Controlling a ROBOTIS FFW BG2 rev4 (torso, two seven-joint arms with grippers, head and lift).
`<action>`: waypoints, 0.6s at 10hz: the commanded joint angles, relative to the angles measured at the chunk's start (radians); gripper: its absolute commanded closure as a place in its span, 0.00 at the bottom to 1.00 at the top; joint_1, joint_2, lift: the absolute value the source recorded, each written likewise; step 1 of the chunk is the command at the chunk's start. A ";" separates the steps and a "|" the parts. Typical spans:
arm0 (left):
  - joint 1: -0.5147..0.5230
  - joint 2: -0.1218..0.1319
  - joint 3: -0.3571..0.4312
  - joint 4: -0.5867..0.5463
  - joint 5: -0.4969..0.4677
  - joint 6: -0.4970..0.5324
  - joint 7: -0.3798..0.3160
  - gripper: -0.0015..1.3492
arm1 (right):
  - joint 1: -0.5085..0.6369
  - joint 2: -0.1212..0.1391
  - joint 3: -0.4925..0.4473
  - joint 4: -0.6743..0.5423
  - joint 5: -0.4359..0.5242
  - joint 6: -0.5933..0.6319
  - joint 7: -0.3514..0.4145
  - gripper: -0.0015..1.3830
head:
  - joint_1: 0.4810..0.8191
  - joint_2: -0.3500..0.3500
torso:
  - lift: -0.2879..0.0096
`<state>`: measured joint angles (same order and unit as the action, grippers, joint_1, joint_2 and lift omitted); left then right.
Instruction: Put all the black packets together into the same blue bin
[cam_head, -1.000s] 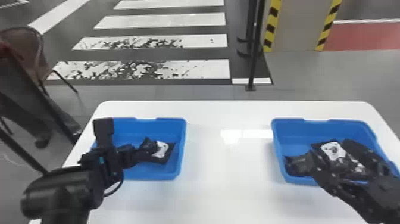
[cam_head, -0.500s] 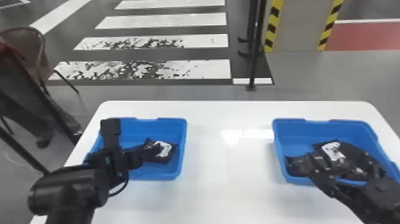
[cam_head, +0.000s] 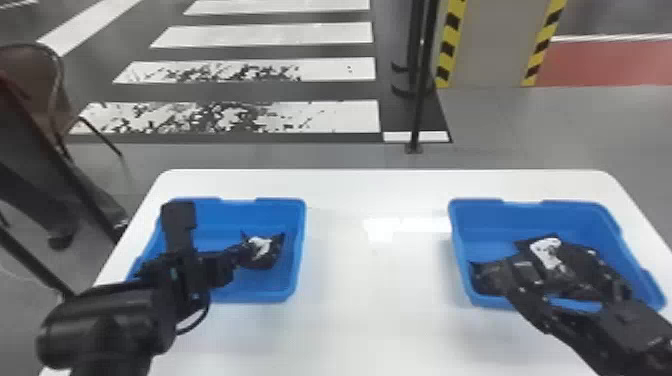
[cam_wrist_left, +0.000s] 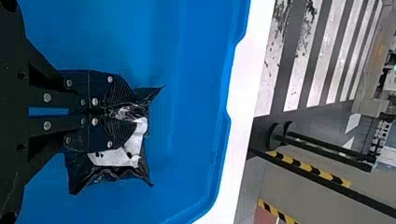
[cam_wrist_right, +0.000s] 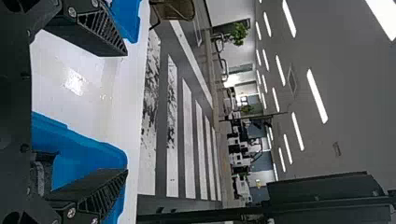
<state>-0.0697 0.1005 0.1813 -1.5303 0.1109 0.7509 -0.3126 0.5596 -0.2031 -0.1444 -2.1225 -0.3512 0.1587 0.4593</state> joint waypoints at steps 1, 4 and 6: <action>0.011 0.001 0.022 -0.007 0.041 -0.032 -0.002 0.90 | 0.002 -0.002 0.003 0.001 -0.002 0.001 0.001 0.10 | 0.63 0.62 | 0.60; 0.077 -0.012 0.102 -0.167 0.079 -0.066 -0.003 0.90 | 0.000 -0.002 0.003 0.003 -0.004 0.016 0.001 0.10 | 0.63 0.65 | 0.60; 0.153 -0.028 0.132 -0.285 0.214 -0.125 0.003 0.90 | -0.022 -0.004 0.005 0.001 -0.002 0.033 -0.001 0.10 | 0.63 0.68 | 0.60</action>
<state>0.0629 0.0761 0.3071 -1.7839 0.2833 0.6405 -0.3109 0.5460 -0.2060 -0.1404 -2.1196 -0.3548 0.1862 0.4587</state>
